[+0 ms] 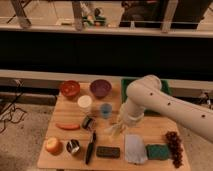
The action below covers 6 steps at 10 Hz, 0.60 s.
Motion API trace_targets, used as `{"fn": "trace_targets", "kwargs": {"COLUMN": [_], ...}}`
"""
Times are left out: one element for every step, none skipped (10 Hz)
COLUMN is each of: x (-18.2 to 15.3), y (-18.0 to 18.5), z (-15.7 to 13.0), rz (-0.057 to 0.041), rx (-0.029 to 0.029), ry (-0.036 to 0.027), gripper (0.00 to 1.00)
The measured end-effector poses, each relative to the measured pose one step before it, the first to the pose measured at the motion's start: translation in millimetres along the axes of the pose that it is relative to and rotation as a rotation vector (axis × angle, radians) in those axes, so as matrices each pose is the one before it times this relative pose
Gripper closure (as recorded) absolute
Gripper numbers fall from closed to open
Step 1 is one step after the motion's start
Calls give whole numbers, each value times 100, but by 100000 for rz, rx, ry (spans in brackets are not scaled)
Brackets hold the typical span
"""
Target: Place banana in plastic cup
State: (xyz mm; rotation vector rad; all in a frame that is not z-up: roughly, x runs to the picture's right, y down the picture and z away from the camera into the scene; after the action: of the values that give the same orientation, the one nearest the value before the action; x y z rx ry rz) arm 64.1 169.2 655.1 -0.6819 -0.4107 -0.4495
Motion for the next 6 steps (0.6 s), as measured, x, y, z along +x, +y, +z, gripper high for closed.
{"fn": "trace_targets", "kwargs": {"x": [-542, -71, 568, 513, 126, 177], "y": [-1247, -1229, -1195, -876, -715, 122], "z": [-62, -122, -9, 132, 83, -1], "rz": [-2815, -2803, -1279, -399, -672, 346], "rx": [698, -293, -578, -592, -426, -54], "ry": [366, 828, 793, 397, 158, 120], "gripper": [88, 88, 88, 88, 88, 88]}}
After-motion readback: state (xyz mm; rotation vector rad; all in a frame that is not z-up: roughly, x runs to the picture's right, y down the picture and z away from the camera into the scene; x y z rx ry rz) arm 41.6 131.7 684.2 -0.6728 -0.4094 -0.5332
